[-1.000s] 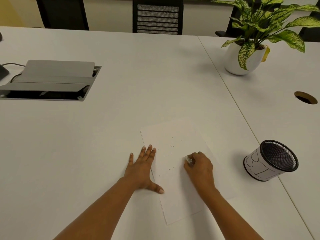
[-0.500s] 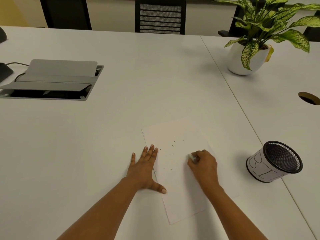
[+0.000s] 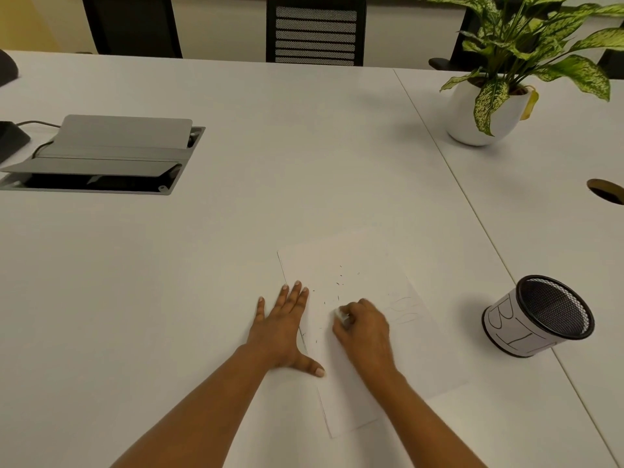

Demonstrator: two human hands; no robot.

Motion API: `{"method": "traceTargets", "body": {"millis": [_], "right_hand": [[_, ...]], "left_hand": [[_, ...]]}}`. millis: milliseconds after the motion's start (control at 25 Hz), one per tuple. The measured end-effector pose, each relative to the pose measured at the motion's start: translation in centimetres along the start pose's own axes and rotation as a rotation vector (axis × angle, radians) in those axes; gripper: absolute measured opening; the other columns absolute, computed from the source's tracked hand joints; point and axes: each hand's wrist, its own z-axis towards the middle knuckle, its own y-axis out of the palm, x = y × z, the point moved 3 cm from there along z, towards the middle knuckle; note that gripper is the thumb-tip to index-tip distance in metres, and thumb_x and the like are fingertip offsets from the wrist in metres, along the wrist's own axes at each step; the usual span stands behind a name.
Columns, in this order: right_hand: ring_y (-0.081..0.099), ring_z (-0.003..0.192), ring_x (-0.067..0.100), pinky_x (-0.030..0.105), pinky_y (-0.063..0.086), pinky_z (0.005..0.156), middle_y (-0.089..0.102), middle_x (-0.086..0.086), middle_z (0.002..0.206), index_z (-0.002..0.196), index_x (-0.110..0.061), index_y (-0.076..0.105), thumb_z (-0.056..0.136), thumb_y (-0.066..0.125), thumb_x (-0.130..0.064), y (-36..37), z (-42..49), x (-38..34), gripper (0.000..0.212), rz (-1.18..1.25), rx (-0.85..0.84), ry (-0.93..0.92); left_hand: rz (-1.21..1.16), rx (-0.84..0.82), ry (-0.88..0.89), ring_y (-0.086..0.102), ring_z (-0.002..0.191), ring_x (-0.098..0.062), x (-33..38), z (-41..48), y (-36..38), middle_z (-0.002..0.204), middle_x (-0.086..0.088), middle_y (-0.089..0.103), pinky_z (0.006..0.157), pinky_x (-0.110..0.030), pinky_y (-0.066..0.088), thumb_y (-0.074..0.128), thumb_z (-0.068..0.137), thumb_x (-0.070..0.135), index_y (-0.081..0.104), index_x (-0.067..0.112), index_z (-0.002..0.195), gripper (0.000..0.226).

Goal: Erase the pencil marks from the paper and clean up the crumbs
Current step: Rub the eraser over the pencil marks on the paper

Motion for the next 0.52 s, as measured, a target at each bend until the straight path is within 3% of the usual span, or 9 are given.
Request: {"method": "traceTargets", "body": {"millis": [240,520], "right_hand": [[0.047,0.072,0.016,0.022,0.033,0.066,0.056,0.009,0.086,0.087,-0.001,0.061,0.084,0.057,-0.01,-2.9,2.2,2.1,0.011,-0.008,0.118,0.179],[0.041,0.064,0.009,0.008,0.029,0.053,0.045,-0.001,0.08,0.089,-0.003,0.061,0.084,0.057,-0.014,2.1,-2.2,-2.7,0.013,0.035,-0.098,-0.095]], "left_hand": [[0.008,0.001,-0.003,-0.029,0.136,-0.013,0.1,0.0,-0.2,0.148,0.007,-0.032,0.108,-0.048,-0.017,0.068,0.052,0.073,-0.025,0.021,0.141,0.139],[0.022,0.018,-0.001,-0.027,0.137,-0.014,0.2,-0.1,-0.1,0.15,0.005,-0.03,0.111,-0.049,-0.013,0.068,0.058,0.069,-0.024,0.02,0.142,0.133]]}}
